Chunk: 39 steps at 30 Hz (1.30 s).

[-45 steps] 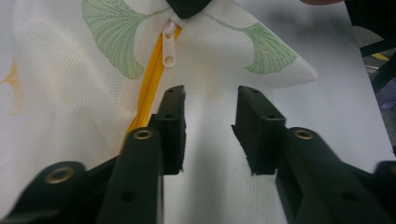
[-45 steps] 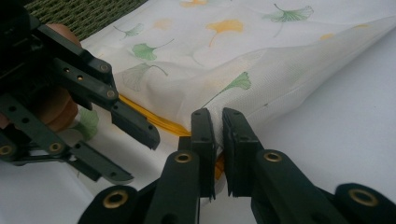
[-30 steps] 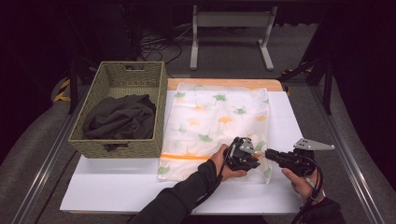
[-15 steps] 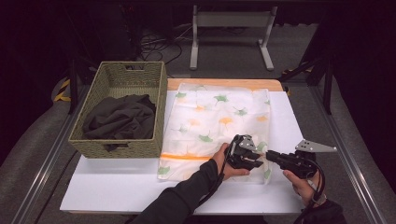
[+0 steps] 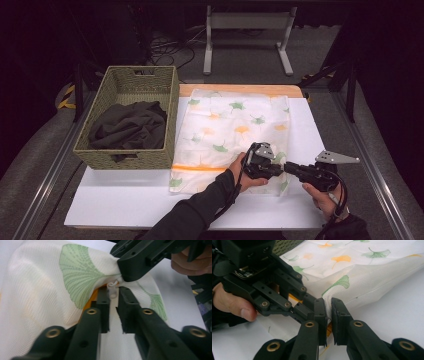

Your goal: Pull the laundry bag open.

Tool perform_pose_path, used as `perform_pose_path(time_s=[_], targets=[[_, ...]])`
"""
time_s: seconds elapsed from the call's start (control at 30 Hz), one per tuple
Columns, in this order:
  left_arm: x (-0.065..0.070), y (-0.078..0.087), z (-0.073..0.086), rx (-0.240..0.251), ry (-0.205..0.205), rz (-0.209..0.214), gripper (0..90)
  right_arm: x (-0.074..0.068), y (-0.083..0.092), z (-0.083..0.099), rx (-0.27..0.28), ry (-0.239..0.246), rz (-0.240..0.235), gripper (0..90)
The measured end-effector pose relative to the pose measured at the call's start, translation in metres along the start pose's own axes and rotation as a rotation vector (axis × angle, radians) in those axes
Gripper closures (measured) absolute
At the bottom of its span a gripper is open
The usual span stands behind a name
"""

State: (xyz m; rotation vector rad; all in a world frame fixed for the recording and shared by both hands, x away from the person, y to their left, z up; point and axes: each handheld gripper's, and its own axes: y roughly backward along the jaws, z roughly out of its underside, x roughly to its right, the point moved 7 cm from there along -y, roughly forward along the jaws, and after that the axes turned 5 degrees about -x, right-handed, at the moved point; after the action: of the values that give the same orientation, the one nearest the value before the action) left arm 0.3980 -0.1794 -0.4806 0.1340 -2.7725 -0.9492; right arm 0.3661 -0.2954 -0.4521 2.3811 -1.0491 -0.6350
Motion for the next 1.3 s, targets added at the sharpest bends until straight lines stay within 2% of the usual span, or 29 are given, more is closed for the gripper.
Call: perform_pose_path(time_s=[0.1, 0.37, 0.5, 0.67, 0.7, 0.8, 0.97, 1.03, 1.17, 1.3], targets=[[-0.002, 0.002, 0.001, 0.008, 0.007, 0.01, 88.9, 0.0, 0.001, 0.0, 0.003, -0.002, -0.003, 83.7], [-0.001, 0.002, 0.0, 0.022, 0.008, 0.024, 89.0, 0.0, 0.002, 0.0, 0.006, 0.001, -0.009, 83.8], [0.0, 0.0, 0.0, 0.016, 0.004, 0.008, 82.4, -0.001, 0.0, 0.0, 0.001, 0.003, -0.007, 84.0], [0.001, -0.004, 0.0, 0.02, 0.008, -0.012, 87.5, -0.001, 0.001, 0.001, 0.002, -0.001, -0.012, 84.1], [0.001, -0.004, 0.0, 0.029, 0.019, -0.018, 88.8, -0.001, 0.001, 0.001, 0.001, 0.0, -0.01, 84.1], [0.001, -0.004, 0.0, 0.044, 0.033, -0.02, 89.4, -0.001, 0.001, 0.001, 0.005, 0.005, -0.008, 84.1], [0.001, -0.001, 0.002, 0.034, 0.053, -0.023, 89.6, -0.003, 0.001, 0.001, -0.007, 0.023, 0.009, 84.5], [0.001, -0.001, 0.002, 0.032, 0.052, -0.035, 89.7, -0.003, 0.001, 0.001, -0.006, 0.034, 0.014, 84.6], [-0.001, 0.004, 0.006, 0.017, 0.079, -0.058, 89.8, -0.005, 0.001, 0.001, 0.0, 0.051, 0.028, 85.2], [-0.01, 0.014, 0.017, -0.006, 0.12, -0.117, 89.8, -0.005, 0.003, 0.0, 0.009, 0.06, 0.054, 85.5]])
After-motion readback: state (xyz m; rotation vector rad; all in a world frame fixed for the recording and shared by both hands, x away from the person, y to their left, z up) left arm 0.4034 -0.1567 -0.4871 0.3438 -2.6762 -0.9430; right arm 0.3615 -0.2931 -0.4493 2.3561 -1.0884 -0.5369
